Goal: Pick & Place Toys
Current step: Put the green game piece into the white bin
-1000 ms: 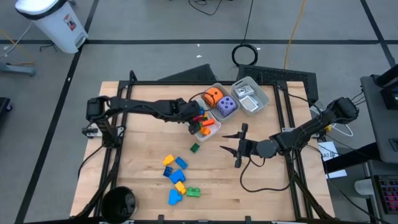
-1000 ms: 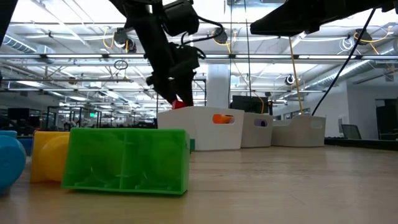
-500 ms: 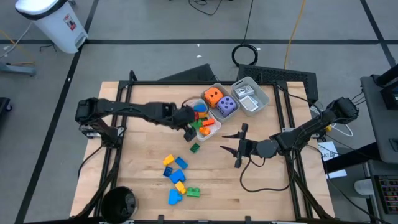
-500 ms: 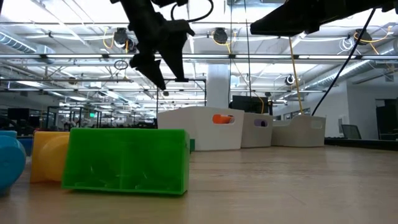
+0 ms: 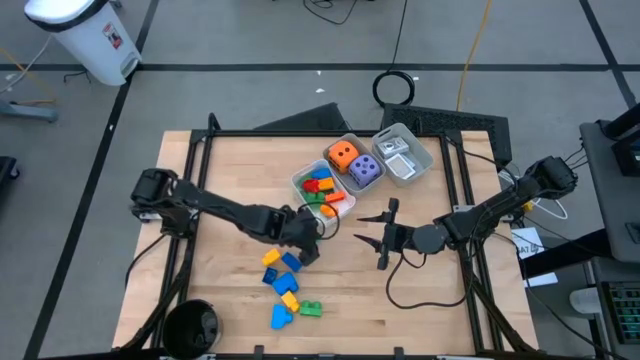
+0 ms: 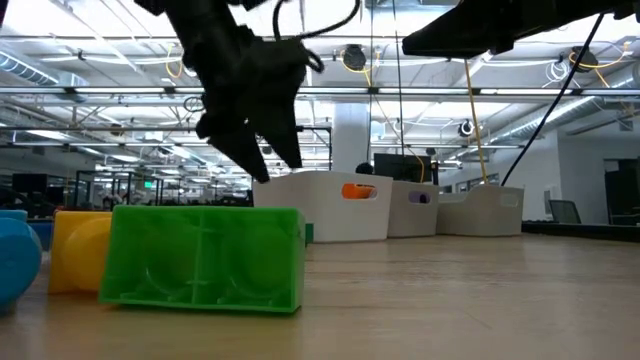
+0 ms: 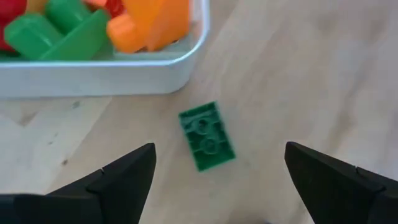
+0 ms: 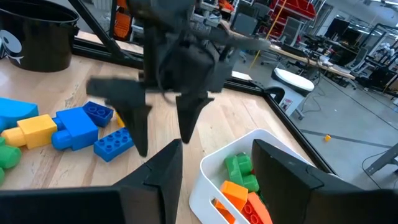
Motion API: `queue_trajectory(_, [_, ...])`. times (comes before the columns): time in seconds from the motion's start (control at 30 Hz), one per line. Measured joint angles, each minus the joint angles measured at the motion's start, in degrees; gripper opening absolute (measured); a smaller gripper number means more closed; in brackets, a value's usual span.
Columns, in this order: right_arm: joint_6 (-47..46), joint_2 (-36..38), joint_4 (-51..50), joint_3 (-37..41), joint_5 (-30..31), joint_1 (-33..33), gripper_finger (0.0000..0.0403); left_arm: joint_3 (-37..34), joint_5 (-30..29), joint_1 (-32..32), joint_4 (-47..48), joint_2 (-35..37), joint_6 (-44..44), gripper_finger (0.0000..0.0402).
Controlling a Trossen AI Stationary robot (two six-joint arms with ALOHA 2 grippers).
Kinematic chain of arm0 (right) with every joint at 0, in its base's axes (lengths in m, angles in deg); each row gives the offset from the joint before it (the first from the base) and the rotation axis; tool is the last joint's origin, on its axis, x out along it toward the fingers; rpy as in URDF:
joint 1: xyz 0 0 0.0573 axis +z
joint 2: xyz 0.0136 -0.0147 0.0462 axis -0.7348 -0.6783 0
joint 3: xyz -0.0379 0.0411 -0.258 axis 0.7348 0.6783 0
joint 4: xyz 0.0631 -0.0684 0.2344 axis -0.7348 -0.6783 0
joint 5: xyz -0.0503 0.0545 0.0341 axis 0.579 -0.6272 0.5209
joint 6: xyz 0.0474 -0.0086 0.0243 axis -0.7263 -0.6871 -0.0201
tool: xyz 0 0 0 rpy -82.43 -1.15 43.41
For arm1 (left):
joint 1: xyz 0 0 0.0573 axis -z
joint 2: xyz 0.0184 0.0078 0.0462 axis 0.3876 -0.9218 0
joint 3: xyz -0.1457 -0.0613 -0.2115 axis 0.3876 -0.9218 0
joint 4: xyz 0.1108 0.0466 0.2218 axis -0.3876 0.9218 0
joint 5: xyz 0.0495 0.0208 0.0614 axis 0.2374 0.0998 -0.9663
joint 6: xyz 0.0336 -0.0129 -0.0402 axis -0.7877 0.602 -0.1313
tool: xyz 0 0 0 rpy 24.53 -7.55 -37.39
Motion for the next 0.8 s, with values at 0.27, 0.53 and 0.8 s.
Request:
queue_trajectory(0.27, [0.0, 0.0, 0.1, 0.0, 0.0, 0.0, 0.0164, -0.1, -0.5, -2.4, -0.8, -7.1, 4.0, 0.0338])
queue_trajectory(0.53, [0.0, 0.0, 0.0, 0.0, 0.0, 0.0, 0.0164, -0.1, 2.5, -4.1, -3.3, -10.2, 3.8, 0.0293])
queue_trajectory(0.8, [0.0, 0.0, 0.0, 0.0, 0.0, 0.0, 0.0164, -0.1, 2.6, -4.1, -3.0, -10.3, 2.8, 0.0228])
